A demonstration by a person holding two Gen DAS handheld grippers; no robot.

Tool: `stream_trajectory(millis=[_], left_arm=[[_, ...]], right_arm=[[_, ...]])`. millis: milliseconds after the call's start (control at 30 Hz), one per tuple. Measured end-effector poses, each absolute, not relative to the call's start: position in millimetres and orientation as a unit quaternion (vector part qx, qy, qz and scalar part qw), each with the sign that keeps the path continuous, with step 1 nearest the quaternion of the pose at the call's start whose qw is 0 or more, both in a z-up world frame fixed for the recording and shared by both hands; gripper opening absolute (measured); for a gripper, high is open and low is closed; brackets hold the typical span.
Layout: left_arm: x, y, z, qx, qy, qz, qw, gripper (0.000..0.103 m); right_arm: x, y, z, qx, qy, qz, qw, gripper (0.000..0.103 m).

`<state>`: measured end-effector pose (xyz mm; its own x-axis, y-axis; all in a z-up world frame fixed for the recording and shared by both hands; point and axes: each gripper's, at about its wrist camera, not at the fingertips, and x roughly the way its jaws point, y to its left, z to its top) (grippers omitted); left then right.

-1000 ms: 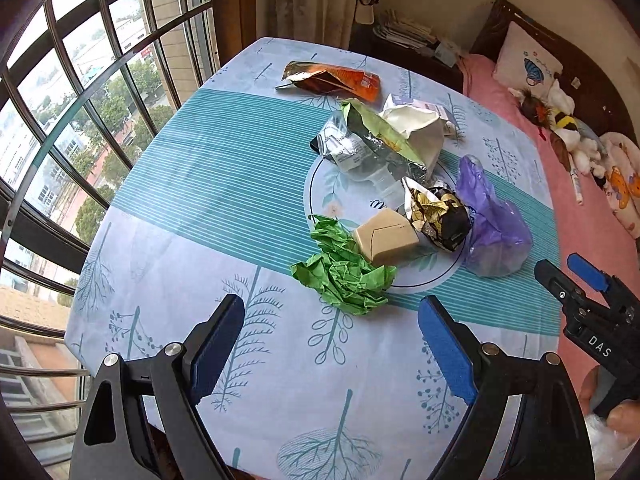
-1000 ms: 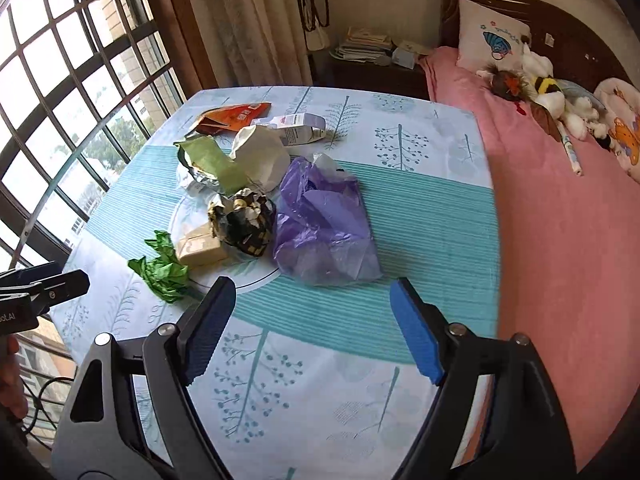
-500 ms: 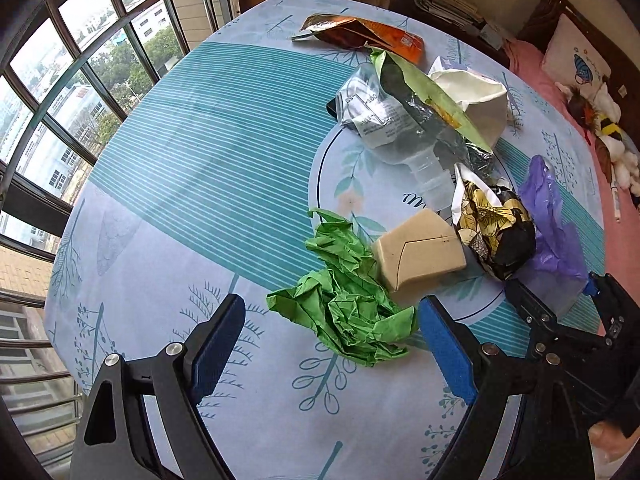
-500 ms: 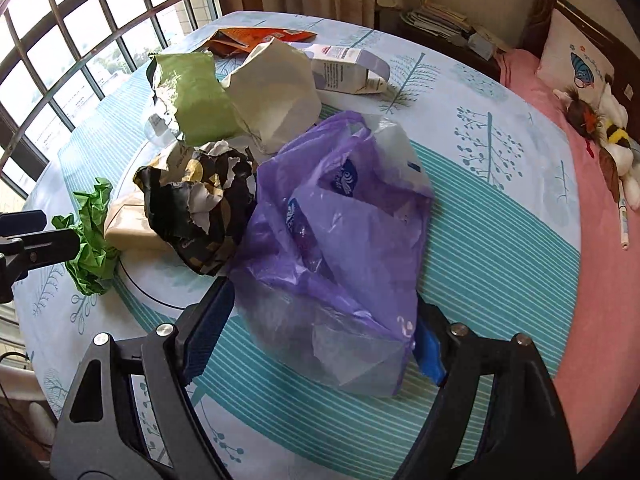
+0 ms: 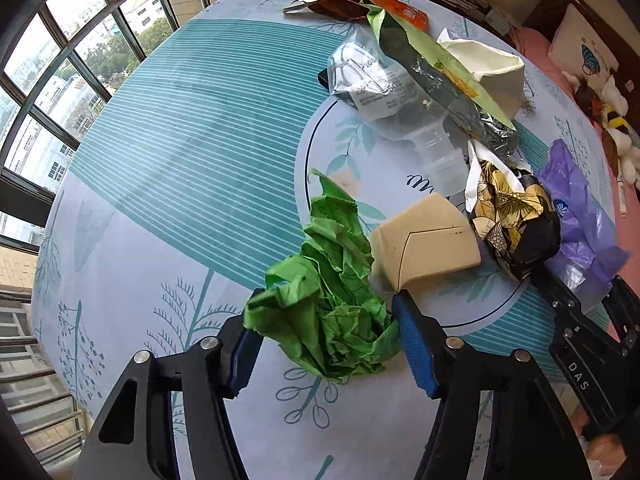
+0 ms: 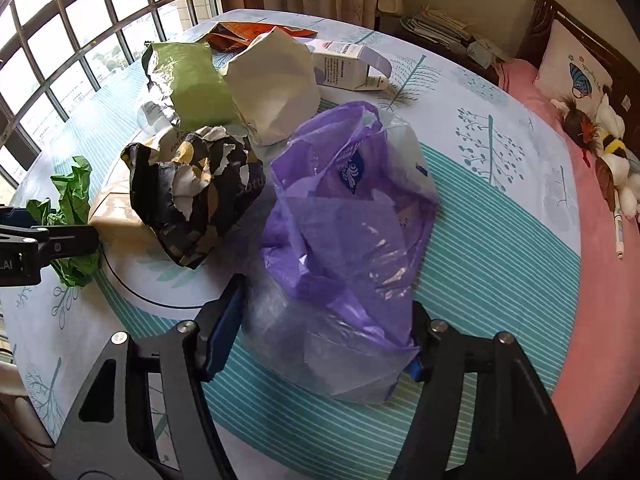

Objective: Collect trash
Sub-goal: 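Grasp the green crumpled paper with the left tool while the right tool grasps the purple bag, then carry the green paper and purple bag in both tools down over the bin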

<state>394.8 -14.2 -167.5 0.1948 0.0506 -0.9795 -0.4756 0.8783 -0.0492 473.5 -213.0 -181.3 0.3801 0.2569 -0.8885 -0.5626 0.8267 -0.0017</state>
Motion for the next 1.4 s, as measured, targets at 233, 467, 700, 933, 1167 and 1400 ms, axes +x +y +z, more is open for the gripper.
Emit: stream_trajectory(millis=[233, 467, 700, 933, 1167, 1400], left_arm=[[385, -11, -165, -0.180, 0.603, 0.170, 0.758, 0.043], [358, -2, -143, -0.187, 0.592, 0.167, 0.766, 0.039], [320, -10, -103, -0.178, 0.574, 0.148, 0.786, 0.038], [262, -8, -61, -0.158, 0.559, 0.117, 0.806, 0.038], [195, 6, -22, -0.126, 0.539, 0.071, 0.830, 0.038], [115, 30, 1, -0.091, 0.521, 0.026, 0.848, 0.038]], right_arm=[[479, -242, -174, -0.080, 0.521, 0.245, 0.814, 0.015], [470, -263, -161, -0.007, 0.539, 0.242, 0.807, 0.010], [430, -271, -130, 0.038, 0.531, 0.246, 0.810, 0.009], [368, -263, -91, 0.047, 0.511, 0.245, 0.823, 0.008], [282, -246, -52, 0.061, 0.487, 0.223, 0.842, 0.008], [178, -213, -26, 0.070, 0.473, 0.189, 0.858, 0.008]])
